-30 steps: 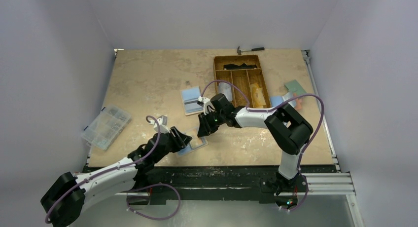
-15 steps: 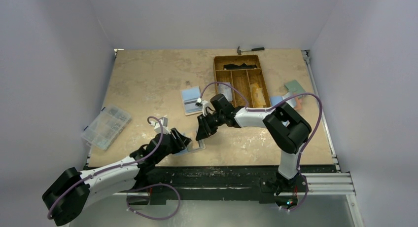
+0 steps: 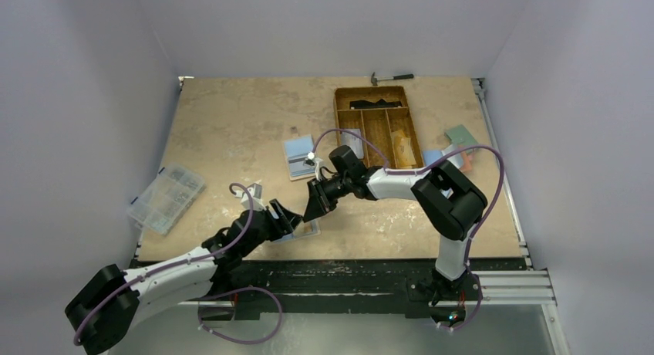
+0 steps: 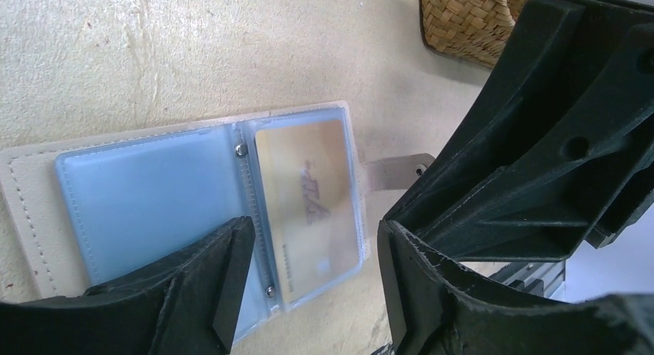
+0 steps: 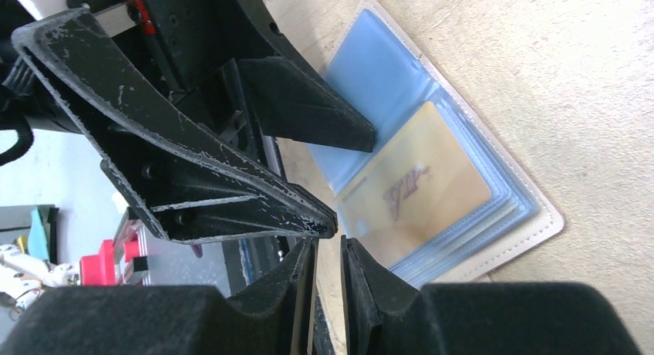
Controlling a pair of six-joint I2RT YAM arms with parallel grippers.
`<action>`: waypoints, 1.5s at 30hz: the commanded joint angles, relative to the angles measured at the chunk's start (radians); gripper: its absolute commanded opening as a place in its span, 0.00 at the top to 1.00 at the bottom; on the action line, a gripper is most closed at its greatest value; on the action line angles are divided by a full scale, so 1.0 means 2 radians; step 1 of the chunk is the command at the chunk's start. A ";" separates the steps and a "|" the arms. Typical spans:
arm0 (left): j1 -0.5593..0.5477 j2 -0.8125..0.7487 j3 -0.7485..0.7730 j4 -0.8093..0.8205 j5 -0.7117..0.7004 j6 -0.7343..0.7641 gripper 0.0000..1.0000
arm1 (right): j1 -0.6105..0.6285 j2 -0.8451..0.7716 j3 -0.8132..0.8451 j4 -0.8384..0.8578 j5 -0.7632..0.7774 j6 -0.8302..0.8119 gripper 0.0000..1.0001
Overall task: Take the credit cards out of the card holder
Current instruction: Remove the credit card from the card holder.
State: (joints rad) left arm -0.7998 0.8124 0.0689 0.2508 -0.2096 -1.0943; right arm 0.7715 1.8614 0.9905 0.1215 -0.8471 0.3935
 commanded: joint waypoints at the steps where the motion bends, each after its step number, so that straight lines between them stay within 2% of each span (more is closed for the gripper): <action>1: 0.000 -0.011 -0.012 0.040 0.019 -0.013 0.34 | 0.002 -0.007 -0.004 0.031 -0.022 0.019 0.74; 6: 0.000 -0.016 -0.012 0.037 0.013 -0.020 0.31 | 0.002 -0.008 -0.006 0.035 -0.020 0.021 0.74; 10: 0.000 -0.017 -0.007 0.018 0.003 -0.028 0.31 | 0.001 -0.008 0.007 -0.007 0.044 -0.010 0.72; 16: 0.000 -0.008 -0.007 0.033 0.001 -0.034 0.33 | -0.002 -0.001 0.008 -0.023 0.098 -0.018 0.68; 19: 0.000 0.002 -0.014 0.055 0.004 -0.038 0.36 | -0.002 0.006 0.009 -0.025 0.100 -0.018 0.67; 24: 0.000 0.026 -0.019 0.074 0.010 -0.044 0.46 | 0.000 0.018 0.012 -0.026 0.092 -0.018 0.67; 34: 0.001 0.036 -0.034 0.068 0.015 -0.063 0.48 | 0.007 0.034 0.016 -0.027 0.065 -0.015 0.79; 35: 0.001 0.035 -0.034 0.073 0.017 -0.064 0.50 | 0.007 0.034 0.016 -0.026 0.061 -0.015 0.80; 40: 0.001 0.019 -0.060 0.098 0.032 -0.071 0.73 | 0.007 0.031 0.017 -0.027 0.051 -0.016 0.82; 45: 0.001 -0.004 -0.067 0.091 0.041 -0.064 1.00 | 0.007 0.029 0.021 -0.034 0.040 -0.029 0.81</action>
State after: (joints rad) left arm -0.7918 0.8532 0.0132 0.3119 -0.2073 -1.2106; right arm 0.7631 1.9102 1.0039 0.0666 -0.7181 0.3695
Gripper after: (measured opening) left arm 0.083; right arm 0.187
